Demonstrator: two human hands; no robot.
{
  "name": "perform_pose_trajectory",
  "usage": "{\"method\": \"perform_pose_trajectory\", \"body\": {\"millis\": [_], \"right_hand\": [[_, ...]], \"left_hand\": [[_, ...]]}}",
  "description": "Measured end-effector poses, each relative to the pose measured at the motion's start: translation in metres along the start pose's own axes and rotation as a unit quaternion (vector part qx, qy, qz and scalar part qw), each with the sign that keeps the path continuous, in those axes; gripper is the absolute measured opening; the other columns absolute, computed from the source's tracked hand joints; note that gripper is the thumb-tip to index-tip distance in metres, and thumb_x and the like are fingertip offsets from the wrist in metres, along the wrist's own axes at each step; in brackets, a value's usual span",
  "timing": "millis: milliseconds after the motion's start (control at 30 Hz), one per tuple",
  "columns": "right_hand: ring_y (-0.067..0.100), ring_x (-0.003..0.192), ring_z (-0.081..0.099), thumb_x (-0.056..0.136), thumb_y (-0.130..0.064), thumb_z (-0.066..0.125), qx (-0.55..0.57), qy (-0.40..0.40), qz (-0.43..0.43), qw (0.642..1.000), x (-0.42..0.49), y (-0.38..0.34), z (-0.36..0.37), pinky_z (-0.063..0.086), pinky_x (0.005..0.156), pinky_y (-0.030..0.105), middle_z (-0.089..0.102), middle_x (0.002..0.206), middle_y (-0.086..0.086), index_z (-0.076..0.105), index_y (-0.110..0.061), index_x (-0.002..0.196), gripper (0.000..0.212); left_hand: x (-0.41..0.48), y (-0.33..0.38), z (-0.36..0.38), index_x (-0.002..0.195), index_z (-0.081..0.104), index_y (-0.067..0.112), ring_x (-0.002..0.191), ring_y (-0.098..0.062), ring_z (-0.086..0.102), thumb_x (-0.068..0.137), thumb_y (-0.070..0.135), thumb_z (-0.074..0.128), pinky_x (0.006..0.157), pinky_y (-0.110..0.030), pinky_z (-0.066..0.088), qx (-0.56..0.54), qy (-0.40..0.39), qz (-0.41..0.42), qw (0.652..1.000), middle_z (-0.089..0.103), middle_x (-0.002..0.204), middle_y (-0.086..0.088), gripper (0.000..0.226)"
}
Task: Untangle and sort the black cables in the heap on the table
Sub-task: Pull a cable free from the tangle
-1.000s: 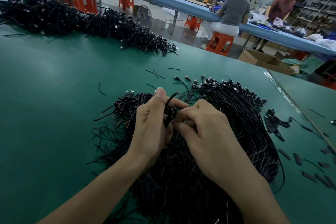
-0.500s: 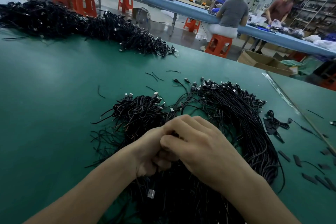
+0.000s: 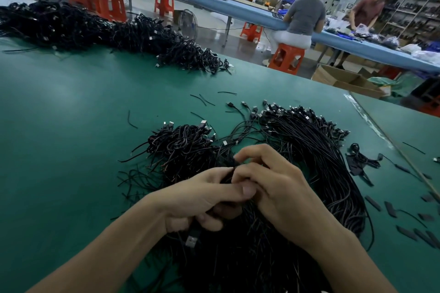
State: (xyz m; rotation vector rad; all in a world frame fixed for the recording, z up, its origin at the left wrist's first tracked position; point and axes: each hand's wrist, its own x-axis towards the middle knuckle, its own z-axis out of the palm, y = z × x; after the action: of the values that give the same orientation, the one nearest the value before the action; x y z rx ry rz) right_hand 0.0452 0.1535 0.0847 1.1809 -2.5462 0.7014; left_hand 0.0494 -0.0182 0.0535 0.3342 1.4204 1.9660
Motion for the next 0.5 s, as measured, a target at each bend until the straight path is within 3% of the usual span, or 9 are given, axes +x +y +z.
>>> {"method": "perform_pose_trajectory", "body": {"millis": [100,167,300,500], "right_hand": [[0.004,0.097,0.055,0.09,-0.01,0.057,0.027,-0.001,0.022,0.999,-0.0023,0.0043,0.0005,0.039,0.084,0.011,0.052,0.128,-0.008,0.067,-0.017,0.092,0.012],[0.004,0.109,0.057,0.091,-0.008,0.062,0.056,0.004,0.033,0.998,-0.0034,0.0046,0.0007,0.038,0.089,0.009,0.055,0.125,-0.008,0.068,-0.021,0.092,0.014],[0.004,0.112,0.058,0.09,-0.007,0.06,0.082,0.028,0.047,0.995,-0.0032,0.002,0.0013,0.046,0.09,0.016,0.064,0.113,-0.013,0.071,-0.021,0.096,0.018],[0.009,0.107,0.055,0.089,-0.001,0.059,0.06,-0.017,0.013,0.998,-0.0019,0.0001,-0.0011,0.042,0.09,0.019,0.06,0.112,-0.018,0.066,-0.02,0.092,0.02]], "left_hand": [[-0.0005,-0.0043,-0.0045,0.057,0.066,0.034,0.037,0.002,0.047,0.069,0.049,0.065,0.035,-0.009,0.035,-0.017,0.016,0.001,1.0,0.053,0.05,0.015,0.02],[-0.0015,-0.005,-0.0046,0.058,0.066,0.033,0.037,0.002,0.047,0.074,0.048,0.065,0.035,-0.009,0.035,-0.026,0.019,-0.001,0.999,0.053,0.05,0.014,0.021],[-0.004,-0.0012,-0.0007,0.058,0.063,0.03,0.034,0.003,0.045,0.092,0.044,0.058,0.033,-0.008,0.034,-0.006,0.042,-0.014,0.999,0.051,0.047,0.014,0.037],[-0.008,0.0029,0.0042,0.074,0.045,0.015,0.029,0.003,0.038,0.104,0.017,0.04,0.03,-0.008,0.029,0.037,0.055,-0.042,0.997,0.044,0.042,0.014,0.031]]}}
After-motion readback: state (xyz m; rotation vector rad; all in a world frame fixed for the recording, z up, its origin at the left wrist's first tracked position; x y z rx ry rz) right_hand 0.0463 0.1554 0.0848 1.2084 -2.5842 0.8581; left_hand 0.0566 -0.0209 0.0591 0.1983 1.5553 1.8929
